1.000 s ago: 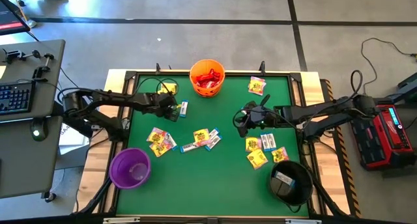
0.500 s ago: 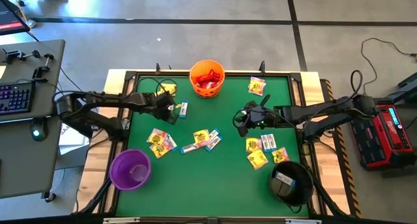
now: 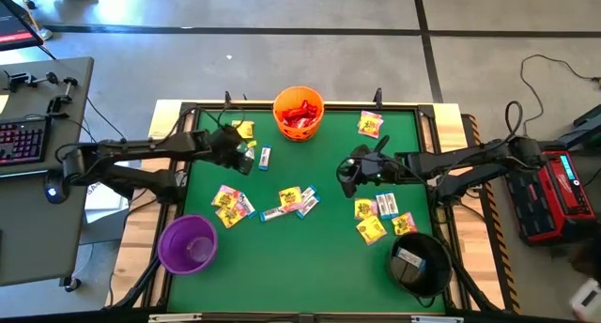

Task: Sort candy by brand, put in halloween buckets
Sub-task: Put the white chocolate bar into the black bucket

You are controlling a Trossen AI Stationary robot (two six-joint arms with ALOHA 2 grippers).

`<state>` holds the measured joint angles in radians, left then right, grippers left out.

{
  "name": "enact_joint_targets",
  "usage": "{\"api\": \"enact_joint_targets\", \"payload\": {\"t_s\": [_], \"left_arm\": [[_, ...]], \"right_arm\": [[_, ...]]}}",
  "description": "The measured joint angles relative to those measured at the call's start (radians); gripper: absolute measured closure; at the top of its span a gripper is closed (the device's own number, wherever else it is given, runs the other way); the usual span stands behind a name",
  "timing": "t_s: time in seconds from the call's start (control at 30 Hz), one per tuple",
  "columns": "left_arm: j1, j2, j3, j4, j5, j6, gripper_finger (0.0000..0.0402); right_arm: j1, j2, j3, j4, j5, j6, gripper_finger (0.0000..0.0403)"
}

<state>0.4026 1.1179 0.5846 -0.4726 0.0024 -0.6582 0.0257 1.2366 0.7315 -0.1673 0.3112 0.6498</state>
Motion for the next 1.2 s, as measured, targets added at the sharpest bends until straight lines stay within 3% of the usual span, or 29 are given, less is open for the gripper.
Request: {"api": "enact_joint_targets", "payload": {"t_s": [0.33,0.67,0.9,1.2], "left_arm": [[0.000,-0.153,0.002,0.106,0.071,0.067,0.0401],[-0.042,-0.162,0.002,0.310,0.238,0.180,0.0401],[-0.066,-0.162,0.002,0.483,0.391,0.101,0.0401],[-0.069,-0.162,0.002,0.539,0.437,-0.048,0.0401]], "right_arm": [[0.000,0.000,0.000,0.136,0.001,-0.049,0.0319],[-0.008,0.010,0.118,0.189,0.008,-0.180,0.0239],[-0.008,0.105,0.305,0.147,0.004,-0.501,0.0228],[-0.025,0.352,0.622,-0.122,0.015,-0.938,0.0228]]}}
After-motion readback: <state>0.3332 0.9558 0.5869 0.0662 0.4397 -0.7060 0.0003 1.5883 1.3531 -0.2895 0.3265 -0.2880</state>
